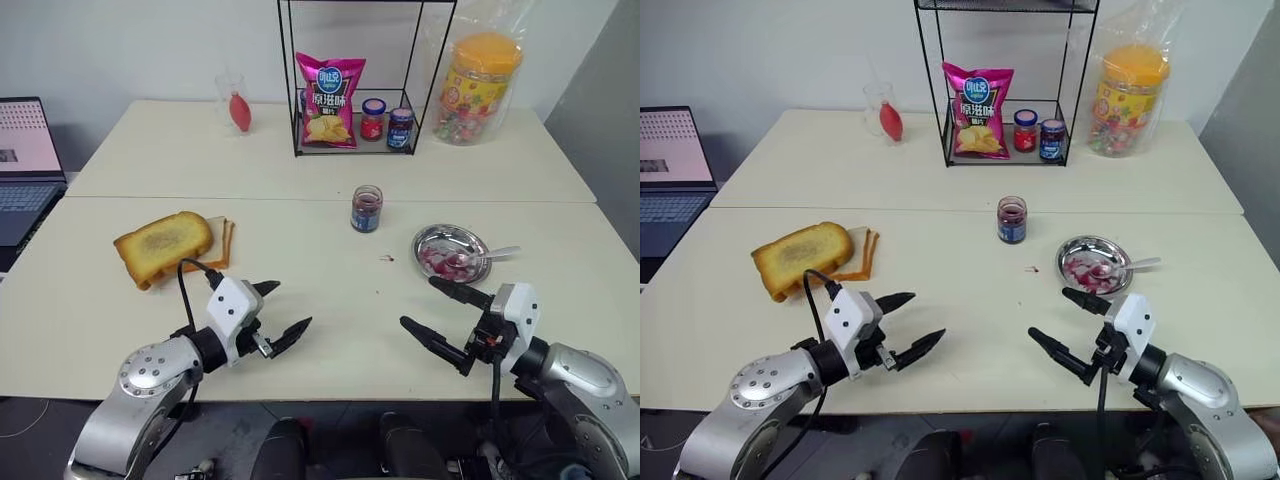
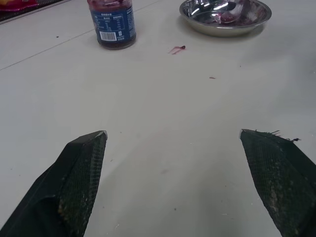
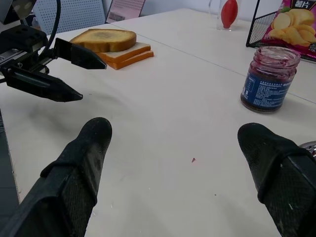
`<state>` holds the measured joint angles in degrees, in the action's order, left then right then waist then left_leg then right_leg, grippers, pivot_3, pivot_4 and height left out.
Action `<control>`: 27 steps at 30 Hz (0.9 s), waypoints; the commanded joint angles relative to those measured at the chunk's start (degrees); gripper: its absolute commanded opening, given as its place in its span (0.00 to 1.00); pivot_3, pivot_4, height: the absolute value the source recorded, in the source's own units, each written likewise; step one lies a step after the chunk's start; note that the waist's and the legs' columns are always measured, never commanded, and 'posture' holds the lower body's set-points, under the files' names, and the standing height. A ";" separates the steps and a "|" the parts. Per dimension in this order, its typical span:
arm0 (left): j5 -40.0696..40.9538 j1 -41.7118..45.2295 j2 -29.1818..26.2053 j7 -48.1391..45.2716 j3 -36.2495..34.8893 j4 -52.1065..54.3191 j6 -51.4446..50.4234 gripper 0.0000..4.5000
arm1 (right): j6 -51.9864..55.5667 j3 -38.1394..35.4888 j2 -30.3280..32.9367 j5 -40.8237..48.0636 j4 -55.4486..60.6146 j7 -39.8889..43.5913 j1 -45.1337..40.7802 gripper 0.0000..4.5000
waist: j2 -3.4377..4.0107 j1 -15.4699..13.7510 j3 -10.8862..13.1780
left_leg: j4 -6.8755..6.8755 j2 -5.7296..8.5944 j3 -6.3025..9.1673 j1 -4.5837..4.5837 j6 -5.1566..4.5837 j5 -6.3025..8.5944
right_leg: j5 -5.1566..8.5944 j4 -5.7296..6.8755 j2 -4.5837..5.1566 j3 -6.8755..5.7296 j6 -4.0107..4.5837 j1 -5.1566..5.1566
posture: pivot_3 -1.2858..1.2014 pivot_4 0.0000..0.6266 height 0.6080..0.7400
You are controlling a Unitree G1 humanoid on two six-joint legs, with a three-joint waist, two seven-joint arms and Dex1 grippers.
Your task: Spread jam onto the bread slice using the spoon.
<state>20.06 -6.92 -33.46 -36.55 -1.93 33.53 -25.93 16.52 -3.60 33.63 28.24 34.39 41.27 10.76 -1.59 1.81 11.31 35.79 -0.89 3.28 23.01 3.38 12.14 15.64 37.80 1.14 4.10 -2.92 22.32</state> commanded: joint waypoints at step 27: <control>-2.78 0.60 10.26 14.44 -16.96 -5.41 14.76 1.00 | -0.18 -0.11 0.37 -0.28 -0.69 -0.22 -5.04 0.99 | -0.15 -0.08 -0.05 | 0.06 0.00 0.04 0.00 0.00 0.00 | -0.03 0.07 0.00 -0.04 -0.05 -0.03 | 0.52 0.24 1.00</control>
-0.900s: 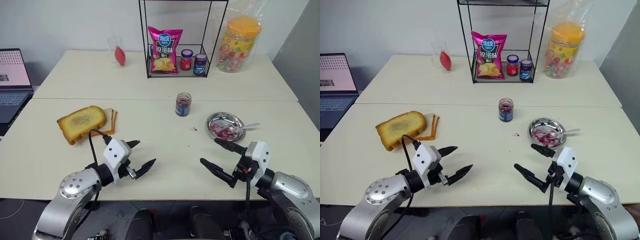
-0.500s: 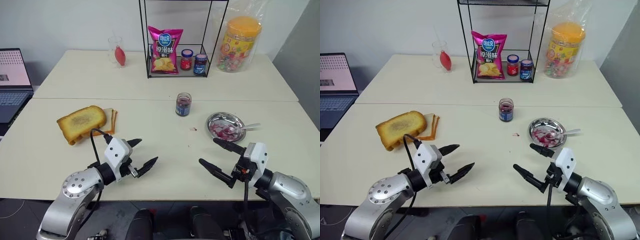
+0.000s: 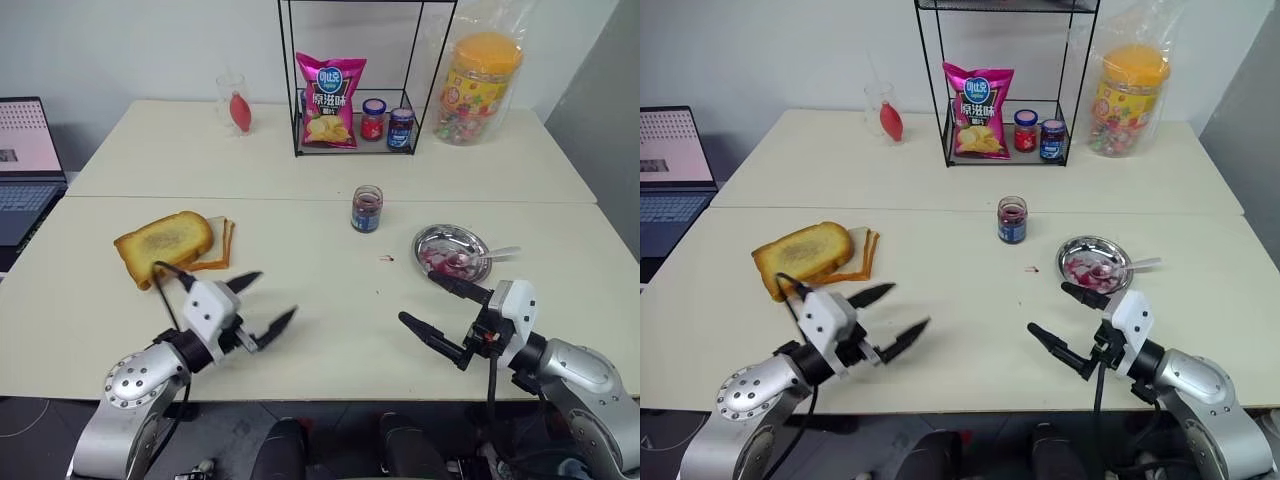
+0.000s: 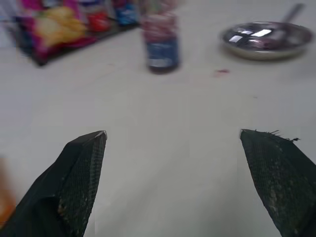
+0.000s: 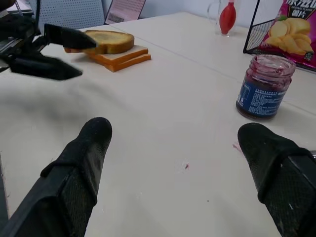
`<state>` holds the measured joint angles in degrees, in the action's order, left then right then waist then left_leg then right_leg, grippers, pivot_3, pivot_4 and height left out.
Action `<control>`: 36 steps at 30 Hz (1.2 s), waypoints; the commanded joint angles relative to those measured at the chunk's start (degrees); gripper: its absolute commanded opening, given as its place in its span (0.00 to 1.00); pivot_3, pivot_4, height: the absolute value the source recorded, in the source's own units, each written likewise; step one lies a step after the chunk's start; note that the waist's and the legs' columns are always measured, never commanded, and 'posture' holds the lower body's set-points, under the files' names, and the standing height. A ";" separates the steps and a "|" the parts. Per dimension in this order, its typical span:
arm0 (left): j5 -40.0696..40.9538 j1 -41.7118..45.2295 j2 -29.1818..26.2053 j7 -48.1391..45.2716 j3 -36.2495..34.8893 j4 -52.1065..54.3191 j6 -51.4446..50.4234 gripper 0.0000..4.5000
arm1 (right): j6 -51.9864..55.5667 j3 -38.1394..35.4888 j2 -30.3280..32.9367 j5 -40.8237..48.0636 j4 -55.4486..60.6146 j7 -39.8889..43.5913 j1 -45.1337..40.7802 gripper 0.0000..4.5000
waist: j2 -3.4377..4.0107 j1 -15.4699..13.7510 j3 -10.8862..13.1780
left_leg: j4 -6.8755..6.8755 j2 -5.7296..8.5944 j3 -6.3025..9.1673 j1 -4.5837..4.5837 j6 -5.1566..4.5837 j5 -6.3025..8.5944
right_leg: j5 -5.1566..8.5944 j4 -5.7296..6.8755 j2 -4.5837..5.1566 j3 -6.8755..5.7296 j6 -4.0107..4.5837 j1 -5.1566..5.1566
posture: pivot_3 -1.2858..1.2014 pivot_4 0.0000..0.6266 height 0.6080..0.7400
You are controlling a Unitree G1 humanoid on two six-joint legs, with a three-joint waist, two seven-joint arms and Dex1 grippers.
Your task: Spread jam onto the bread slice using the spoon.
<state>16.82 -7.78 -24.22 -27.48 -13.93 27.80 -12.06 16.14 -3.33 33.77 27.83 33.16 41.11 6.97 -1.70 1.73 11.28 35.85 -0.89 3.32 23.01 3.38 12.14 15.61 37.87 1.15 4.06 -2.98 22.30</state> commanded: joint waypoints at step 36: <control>23.32 23.76 9.99 38.23 -24.40 -17.76 -27.81 0.51 | 19.45 4.97 8.23 5.38 -1.64 7.94 -28.50 1.00 | -0.43 -0.09 -0.07 | 0.13 0.06 0.16 0.05 0.01 -0.01 | -0.39 0.00 -0.04 -0.14 -0.53 -0.04 | 0.52 0.24 1.00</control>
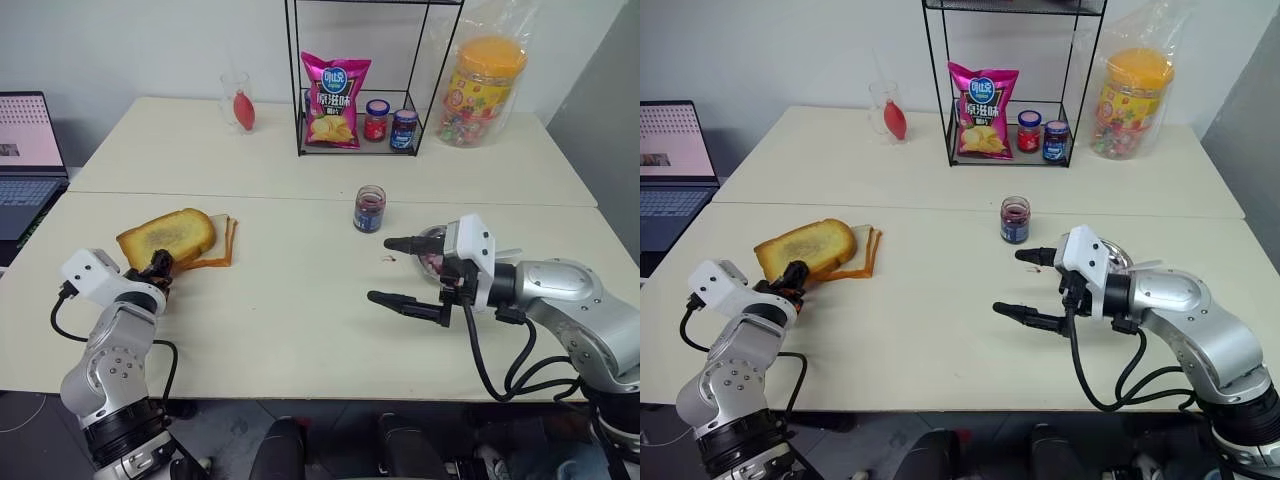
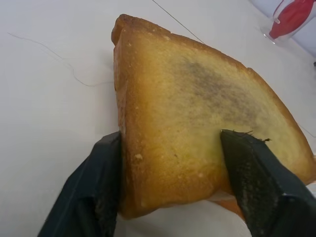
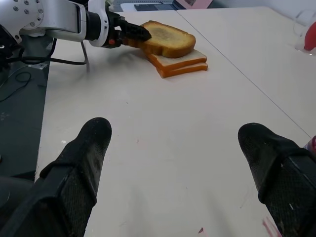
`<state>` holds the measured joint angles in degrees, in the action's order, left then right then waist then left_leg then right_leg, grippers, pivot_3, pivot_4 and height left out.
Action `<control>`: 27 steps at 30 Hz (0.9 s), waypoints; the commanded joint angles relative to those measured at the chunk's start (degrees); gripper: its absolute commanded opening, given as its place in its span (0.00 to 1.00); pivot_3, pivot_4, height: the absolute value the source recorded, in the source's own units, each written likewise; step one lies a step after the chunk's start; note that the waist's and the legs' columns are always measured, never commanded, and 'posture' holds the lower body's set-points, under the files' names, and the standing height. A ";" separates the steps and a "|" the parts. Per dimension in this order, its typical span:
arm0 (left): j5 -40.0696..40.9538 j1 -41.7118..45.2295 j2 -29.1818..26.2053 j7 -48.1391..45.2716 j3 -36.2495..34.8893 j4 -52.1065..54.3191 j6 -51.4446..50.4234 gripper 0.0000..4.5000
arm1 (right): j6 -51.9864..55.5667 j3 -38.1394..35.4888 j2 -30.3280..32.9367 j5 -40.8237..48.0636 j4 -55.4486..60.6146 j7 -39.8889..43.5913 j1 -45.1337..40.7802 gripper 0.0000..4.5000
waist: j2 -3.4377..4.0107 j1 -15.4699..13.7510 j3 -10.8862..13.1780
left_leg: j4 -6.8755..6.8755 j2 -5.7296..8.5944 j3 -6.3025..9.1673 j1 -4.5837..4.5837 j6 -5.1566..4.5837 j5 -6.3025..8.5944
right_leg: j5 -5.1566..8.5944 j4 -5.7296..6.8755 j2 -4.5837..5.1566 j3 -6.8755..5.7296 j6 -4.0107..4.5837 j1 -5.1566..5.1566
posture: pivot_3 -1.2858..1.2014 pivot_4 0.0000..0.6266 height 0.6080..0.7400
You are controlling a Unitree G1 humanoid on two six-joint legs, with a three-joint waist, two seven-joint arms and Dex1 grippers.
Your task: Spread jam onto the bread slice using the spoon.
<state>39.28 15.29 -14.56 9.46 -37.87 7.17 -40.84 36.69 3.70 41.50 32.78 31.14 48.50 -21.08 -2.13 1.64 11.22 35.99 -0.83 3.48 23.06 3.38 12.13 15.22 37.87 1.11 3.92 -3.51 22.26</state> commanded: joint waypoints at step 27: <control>45.05 -4.68 -9.60 -14.66 5.17 13.20 -18.12 0.02 | 0.93 -9.32 3.78 4.74 1.72 2.58 2.40 1.00 | -0.08 -0.02 0.05 | -0.01 -0.01 -0.01 0.02 0.00 0.00 | 0.01 -0.04 0.00 0.01 0.01 0.01 | 0.52 0.24 1.00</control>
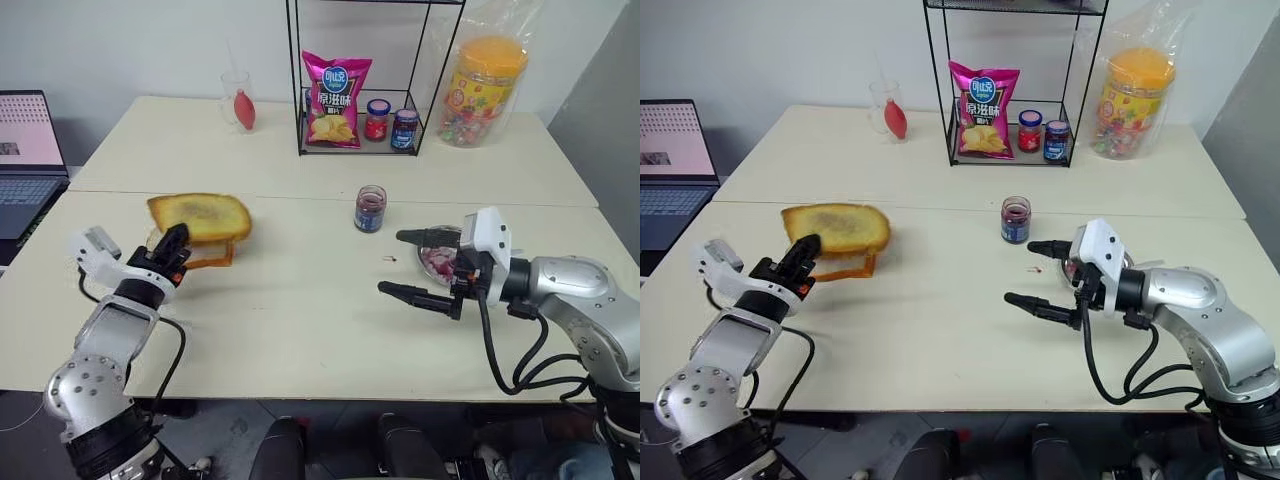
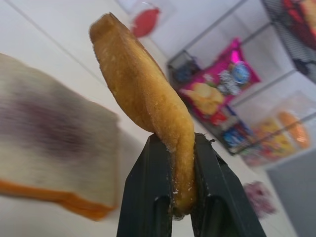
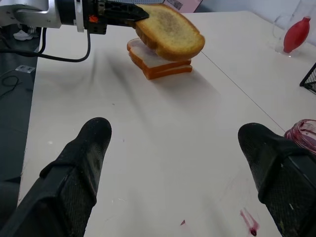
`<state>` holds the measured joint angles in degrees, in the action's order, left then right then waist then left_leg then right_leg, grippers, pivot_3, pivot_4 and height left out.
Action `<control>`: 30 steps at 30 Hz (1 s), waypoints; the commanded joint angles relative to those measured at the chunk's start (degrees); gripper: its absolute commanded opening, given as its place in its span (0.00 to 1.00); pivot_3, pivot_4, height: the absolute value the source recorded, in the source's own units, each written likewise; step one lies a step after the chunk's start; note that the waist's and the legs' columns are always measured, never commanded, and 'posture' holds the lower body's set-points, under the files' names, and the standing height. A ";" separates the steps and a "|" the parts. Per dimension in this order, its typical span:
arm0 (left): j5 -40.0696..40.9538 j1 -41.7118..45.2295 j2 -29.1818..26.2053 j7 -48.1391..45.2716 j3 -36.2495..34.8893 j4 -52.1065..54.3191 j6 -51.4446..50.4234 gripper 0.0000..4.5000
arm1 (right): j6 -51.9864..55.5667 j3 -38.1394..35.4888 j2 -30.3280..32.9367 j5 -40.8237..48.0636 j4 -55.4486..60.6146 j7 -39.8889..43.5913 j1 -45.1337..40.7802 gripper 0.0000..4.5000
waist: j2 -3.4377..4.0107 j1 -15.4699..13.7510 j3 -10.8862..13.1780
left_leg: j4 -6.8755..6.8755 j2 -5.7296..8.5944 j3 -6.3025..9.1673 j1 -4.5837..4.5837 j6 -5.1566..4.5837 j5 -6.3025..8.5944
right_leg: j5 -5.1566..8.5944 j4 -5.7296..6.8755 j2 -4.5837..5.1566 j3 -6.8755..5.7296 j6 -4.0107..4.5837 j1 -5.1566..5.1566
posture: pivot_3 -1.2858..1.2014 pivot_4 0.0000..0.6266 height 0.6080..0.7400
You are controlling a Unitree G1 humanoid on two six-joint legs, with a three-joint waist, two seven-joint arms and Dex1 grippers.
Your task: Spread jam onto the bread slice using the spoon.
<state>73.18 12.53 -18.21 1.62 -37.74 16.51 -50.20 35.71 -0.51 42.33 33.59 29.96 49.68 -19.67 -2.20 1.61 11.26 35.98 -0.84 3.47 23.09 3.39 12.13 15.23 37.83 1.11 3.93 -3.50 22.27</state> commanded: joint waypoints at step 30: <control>-25.33 -5.33 2.36 -14.36 34.15 -1.54 3.37 0.18 | 7.41 -10.88 9.94 9.64 12.91 -1.54 15.14 1.00 | 0.02 -0.09 0.02 | -0.05 0.05 -0.13 0.03 -0.01 0.01 | 0.23 -0.14 0.04 0.12 0.38 0.02 | 0.52 0.24 1.00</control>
<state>49.33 7.38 -16.13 -13.07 -3.33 14.05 -47.94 44.22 -10.45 52.06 42.77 41.11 48.39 -4.34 -2.18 1.52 11.28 35.93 -0.79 3.34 23.11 3.38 12.14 15.46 37.69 1.16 4.05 -3.13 22.29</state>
